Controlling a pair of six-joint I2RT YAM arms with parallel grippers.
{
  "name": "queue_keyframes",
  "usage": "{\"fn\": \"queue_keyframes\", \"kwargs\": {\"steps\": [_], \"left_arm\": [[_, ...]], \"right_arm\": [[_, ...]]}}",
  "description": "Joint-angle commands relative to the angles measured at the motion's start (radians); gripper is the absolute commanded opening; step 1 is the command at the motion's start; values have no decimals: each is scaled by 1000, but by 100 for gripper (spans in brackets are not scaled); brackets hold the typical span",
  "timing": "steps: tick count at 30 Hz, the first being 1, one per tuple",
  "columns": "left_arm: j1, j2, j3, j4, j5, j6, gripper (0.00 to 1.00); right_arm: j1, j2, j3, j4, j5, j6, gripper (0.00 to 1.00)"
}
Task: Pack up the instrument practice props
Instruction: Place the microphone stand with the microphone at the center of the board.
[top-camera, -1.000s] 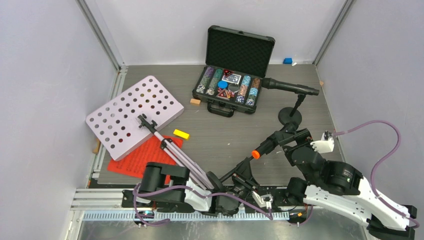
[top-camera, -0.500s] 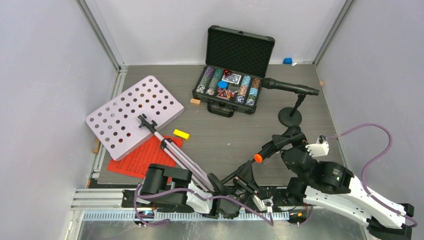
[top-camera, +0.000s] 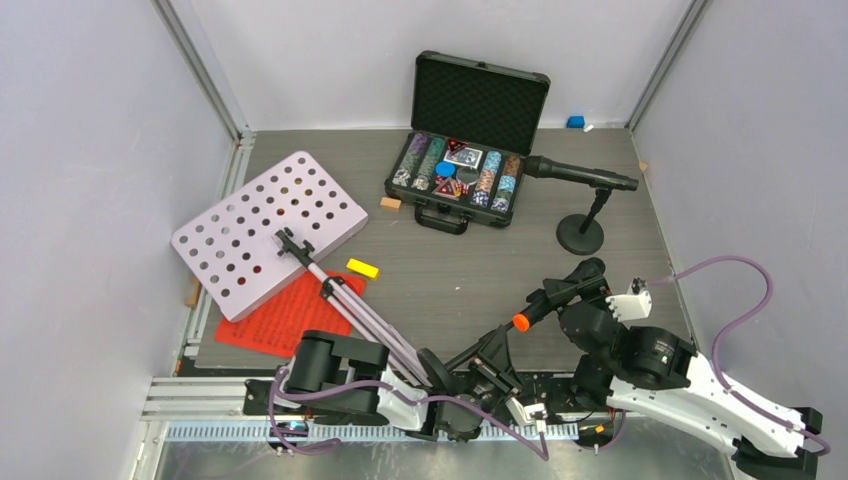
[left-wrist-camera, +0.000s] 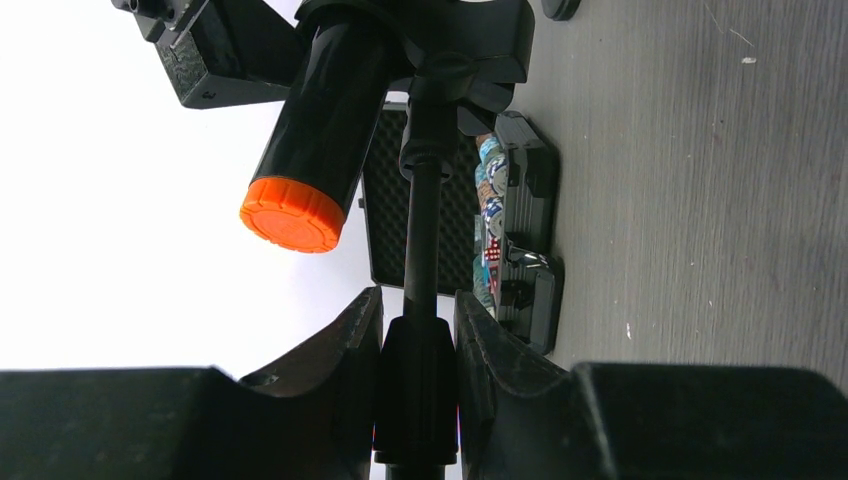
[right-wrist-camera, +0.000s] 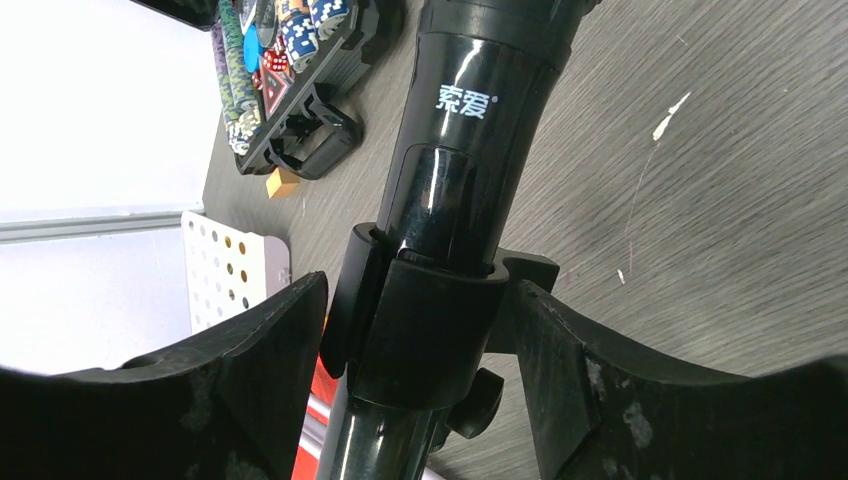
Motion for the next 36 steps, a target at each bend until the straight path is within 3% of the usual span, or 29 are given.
{"fn": "queue_keyframes", "kwargs": {"steps": [1,4,9,11,12,14,15,16,19,22,32,36], "left_arm": [[-8,-8,47,180,-24,63,0],[-8,-6,44,180,-20,78,0],[-8,-4,42,180,-20,87,0],[-8,-2,44,180,-24,88,0],[-8,-2,46,180,-29,86,0],[-8,-1,52,180,-39,78,0],[-8,-4,55,180,-44,73,2],[-8,-7,59,180,-50,67,8],[-8,-20,70,180,-66,39,62],[-10,-33,93,180,-89,8,97],[-86,-46,192,180,-154,-115,100],[-159,-92,237,179,-193,-243,100]], "right_arm": [[0,-21,-31,42,13,57,71],[0,-39,-50,59,-3,62,67],[-1,-62,-57,60,2,55,52],[-1,-72,-57,60,10,45,40],[0,-80,-57,61,16,43,28],[0,-96,-59,60,27,44,14],[0,-106,-59,61,35,41,11],[0,-113,-58,71,40,37,5],[0,-153,-57,127,63,-34,0],[0,-182,-47,229,78,-104,0],[0,-156,49,377,182,-212,0],[-1,-161,78,474,232,-331,0]]}}
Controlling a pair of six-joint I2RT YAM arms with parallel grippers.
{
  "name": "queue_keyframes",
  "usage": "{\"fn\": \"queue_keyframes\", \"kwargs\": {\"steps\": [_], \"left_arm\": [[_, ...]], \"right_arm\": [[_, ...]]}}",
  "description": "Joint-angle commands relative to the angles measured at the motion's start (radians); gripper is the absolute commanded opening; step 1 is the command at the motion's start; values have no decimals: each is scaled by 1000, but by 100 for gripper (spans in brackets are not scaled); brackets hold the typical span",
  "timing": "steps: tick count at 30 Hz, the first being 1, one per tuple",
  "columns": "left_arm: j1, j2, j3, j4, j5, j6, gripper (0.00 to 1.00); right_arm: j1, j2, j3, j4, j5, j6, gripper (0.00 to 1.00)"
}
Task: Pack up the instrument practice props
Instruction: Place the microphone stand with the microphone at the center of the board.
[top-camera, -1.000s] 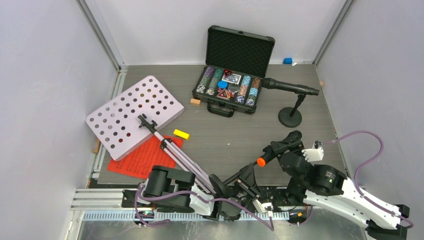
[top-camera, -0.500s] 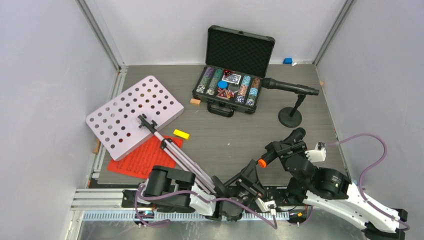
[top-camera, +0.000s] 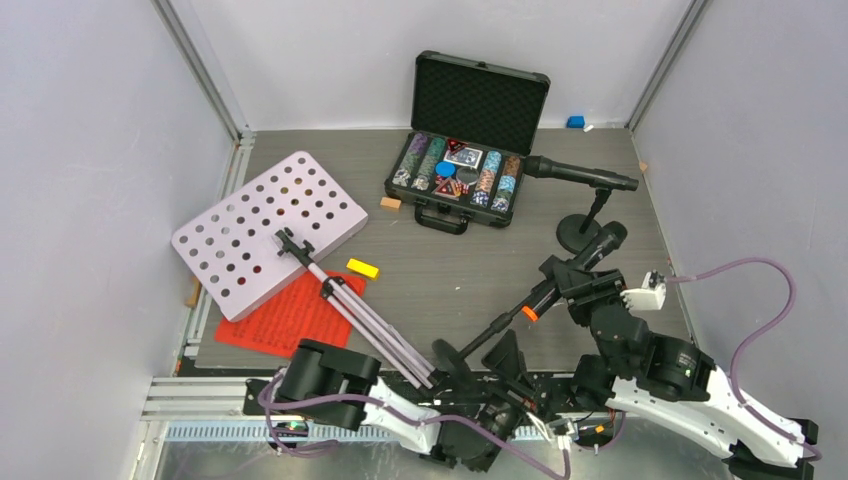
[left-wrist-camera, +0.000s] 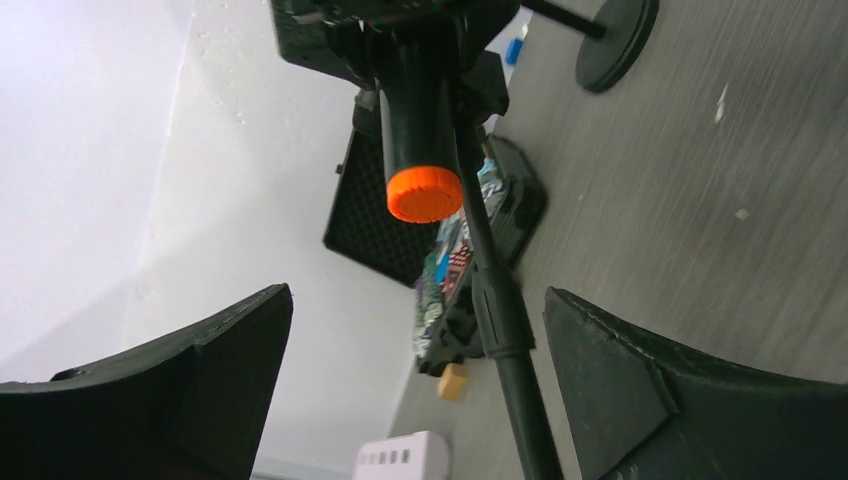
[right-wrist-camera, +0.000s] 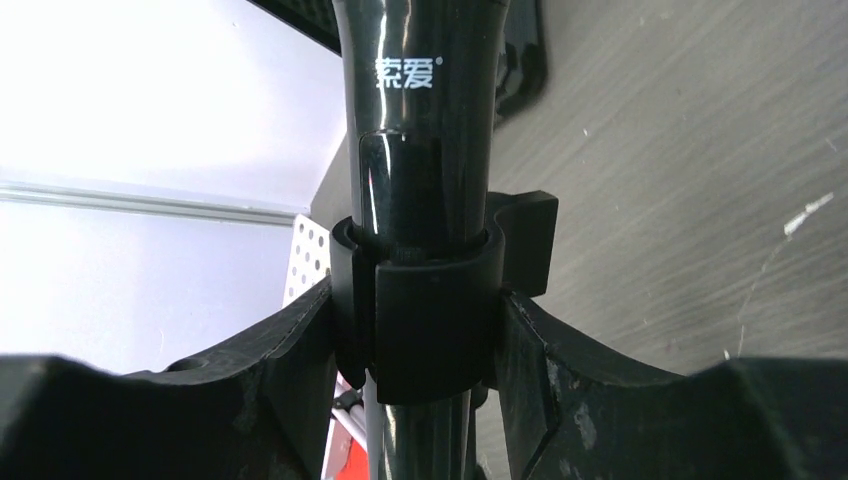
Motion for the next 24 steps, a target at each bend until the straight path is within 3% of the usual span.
{"fn": "queue_keyframes", "kwargs": {"steps": [1,8,13,15,16,18,19,20,21,22,24], "left_arm": [[-90,-100,71,133,-55,-168,100],[-213,-162,147,133,-118,-228,100],[-211,-370,6,62,-156,-511,100],[-185,-504,-58,-132,-149,-730,100],[-166,-579,-82,-306,-113,-874,100],[-87,-766,-85,-815,56,-1294,100],[20,-847,-79,-1043,195,-1513,100],[92,-922,-100,-1130,292,-1626,100],[145,-978,-149,-1111,334,-1661,100],[179,-1038,-191,-1080,357,-1652,100],[247,-1112,-194,-1170,379,-1651,100]], "right_arm": [[-1,-7,96,285,150,-89,0],[0,53,181,415,100,-390,0],[-1,121,202,544,-18,-699,0],[0,150,211,576,-74,-814,0],[0,159,218,591,-90,-850,0],[0,179,225,614,-133,-951,0],[0,187,226,622,-160,-1016,0],[0,191,230,636,-173,-1049,0],[0,197,231,642,-205,-1110,0],[0,201,230,652,-221,-1165,0],[0,212,231,656,-321,-1247,0]]}}
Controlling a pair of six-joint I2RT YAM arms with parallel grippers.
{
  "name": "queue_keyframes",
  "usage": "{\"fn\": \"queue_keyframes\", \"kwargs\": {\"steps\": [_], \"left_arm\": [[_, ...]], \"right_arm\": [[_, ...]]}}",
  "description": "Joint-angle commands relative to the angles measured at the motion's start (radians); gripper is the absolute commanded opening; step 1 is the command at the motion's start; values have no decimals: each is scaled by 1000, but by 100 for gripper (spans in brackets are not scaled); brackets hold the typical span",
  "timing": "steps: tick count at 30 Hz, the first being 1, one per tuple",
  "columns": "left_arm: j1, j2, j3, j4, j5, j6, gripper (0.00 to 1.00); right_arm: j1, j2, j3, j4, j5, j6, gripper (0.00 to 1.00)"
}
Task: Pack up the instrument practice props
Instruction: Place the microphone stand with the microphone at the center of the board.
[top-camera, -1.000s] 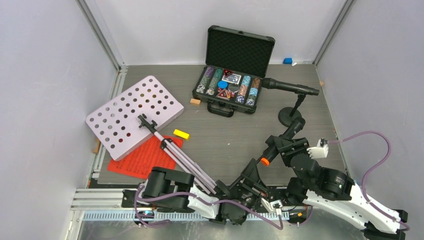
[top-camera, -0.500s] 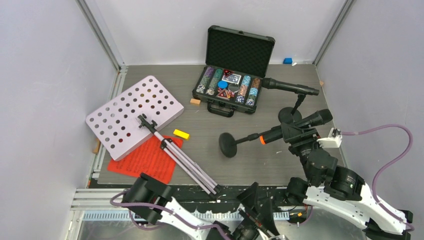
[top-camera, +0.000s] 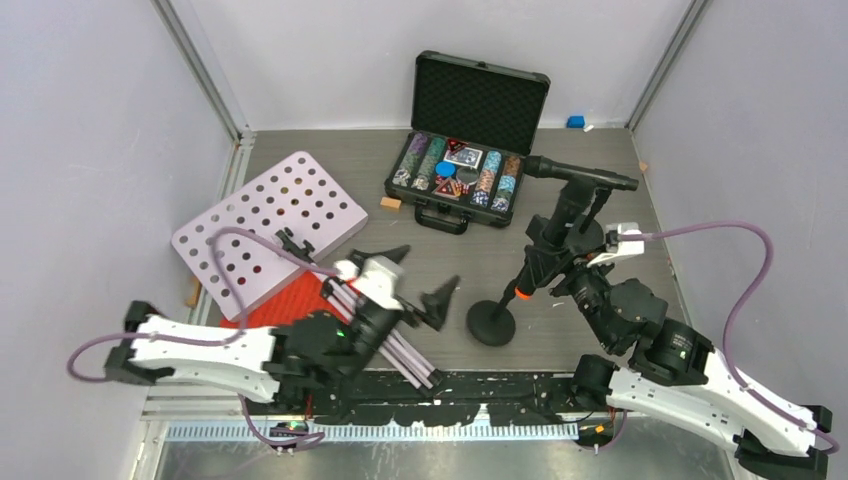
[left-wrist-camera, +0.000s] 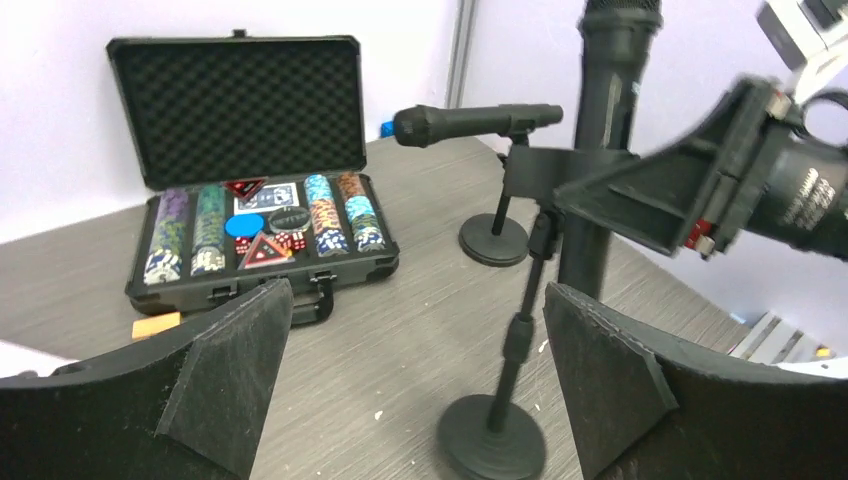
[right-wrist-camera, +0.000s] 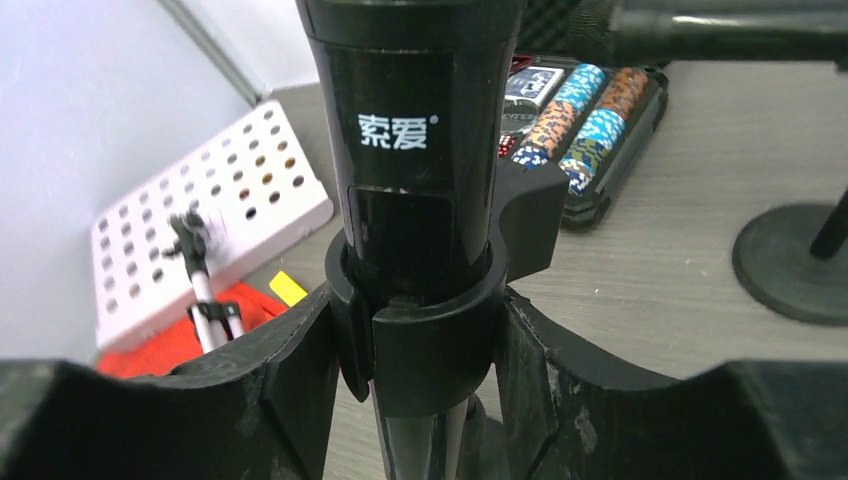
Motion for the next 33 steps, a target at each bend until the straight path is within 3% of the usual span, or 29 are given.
{"fn": "queue_keyframes", "kwargs": {"steps": [1,5,10,13,16,26,33], "left_arm": [[131,-149,-33,-413,225,-362,100],[247,-209,1,-577,328,-425,100],[370,-231,-22,-602,587,-506,100],[454,-191,-8,-629,741,-549,100],[514,-147,8,-636,833,-562,100],[567,-182,-2,-650,906,-550,100],[574,-263,-12,-716,851,-558,100]], "right_arm": [[0,6,69,210,-179,-262,0],[0,14,42,257,-303,-364,0],[1,25,-1,384,-492,-487,0],[0,93,87,263,-580,-503,0],[0,195,157,163,-762,-551,0],[-18,271,178,210,-833,-717,0],[-115,340,111,502,-857,-630,0]]}}
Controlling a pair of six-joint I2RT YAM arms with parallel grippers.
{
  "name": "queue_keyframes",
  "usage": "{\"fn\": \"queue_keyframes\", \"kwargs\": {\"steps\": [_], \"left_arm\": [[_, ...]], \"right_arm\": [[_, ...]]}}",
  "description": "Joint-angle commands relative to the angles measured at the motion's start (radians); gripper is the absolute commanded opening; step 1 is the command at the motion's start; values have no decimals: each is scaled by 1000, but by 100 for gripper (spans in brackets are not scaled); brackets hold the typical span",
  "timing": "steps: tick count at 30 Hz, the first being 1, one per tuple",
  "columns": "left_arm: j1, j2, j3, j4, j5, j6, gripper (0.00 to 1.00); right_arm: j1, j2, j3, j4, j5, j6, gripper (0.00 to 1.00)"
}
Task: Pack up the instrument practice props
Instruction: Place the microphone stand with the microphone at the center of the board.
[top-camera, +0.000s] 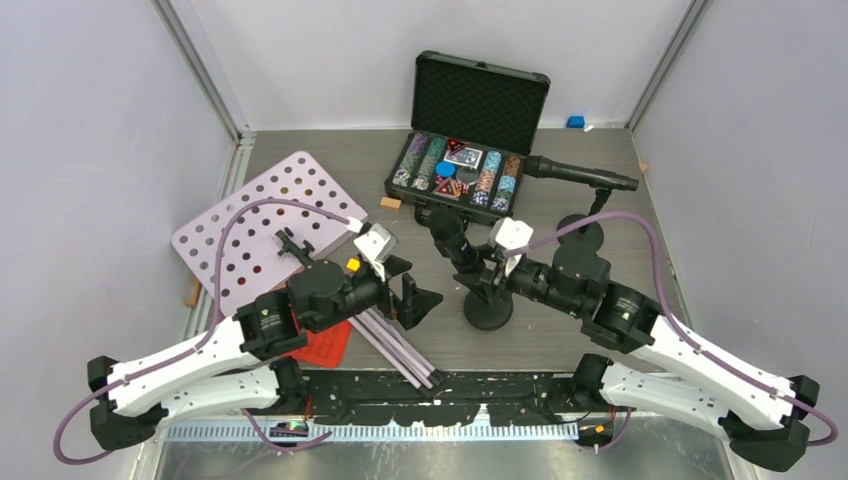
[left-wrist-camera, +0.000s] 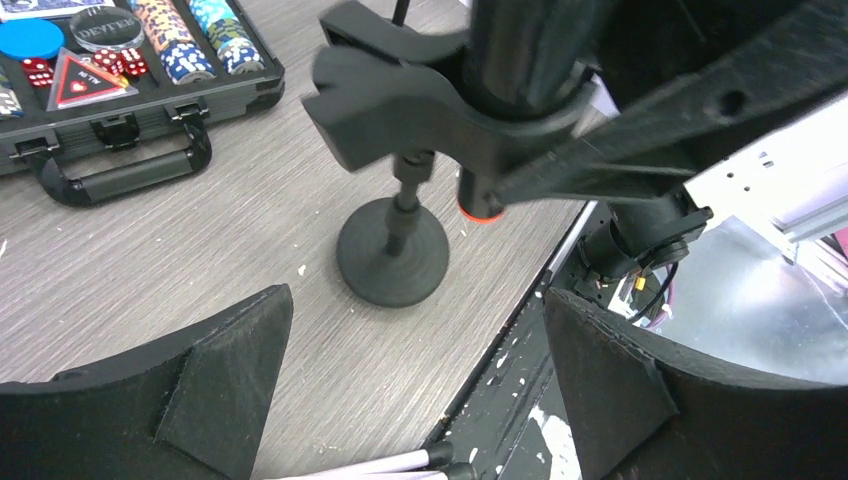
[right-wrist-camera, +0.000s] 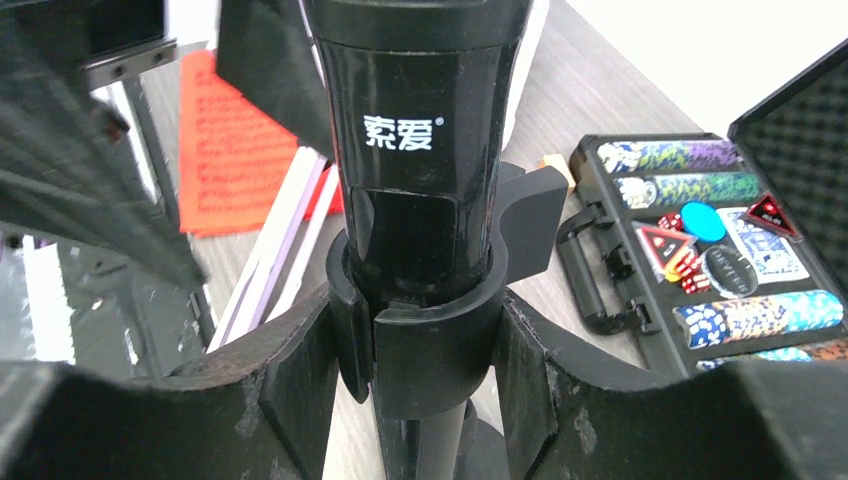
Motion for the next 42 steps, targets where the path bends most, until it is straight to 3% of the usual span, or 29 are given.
{"fn": "queue_keyframes", "kwargs": {"steps": [1,5,9,13,15,17,18,20,23,27,30,33,37,42], "left_arm": [[6,-65,5,-39,-32,-24,100],[7,-129,-26,-63,-78,-42,100],[6,-155,-54,-59,-86,-52,100],[7,-154,-60,-56,-112,-59,100],[6,-149,-64,-45,-118,-57,100],[6,-140,-66,-33,-119,-56,100],[6,-137,-67,-28,-119,-57,100],[6,-127,-69,-21,-124,-64,100],[7,-114,-70,-18,-133,-71,100],[6,-79,-55,-47,-170,-77,100],[6,-61,-55,-7,-122,-65,100],[8,-49,-66,66,-65,-47,100],[18,1,-20,53,-20,-11,100],[61,61,20,49,65,-3,100]], "right_arm": [[-60,21,-2,385,-38,44,0],[-95,16,-49,508,-53,146,0],[-101,-30,-125,490,-70,180,1],[-101,-110,-189,428,-96,197,11],[-101,-134,-203,378,-120,189,21],[-101,-157,-209,324,-129,183,39],[-101,-166,-213,309,-127,183,52],[-101,-198,-223,269,-109,184,66],[-101,-256,-234,198,-66,186,78],[-101,-296,-231,115,-48,182,82],[-101,-308,-229,76,-53,190,83],[-102,-330,-248,78,-27,215,85],[-101,-341,-264,109,113,314,88],[-101,-333,-266,151,174,397,93]]}}
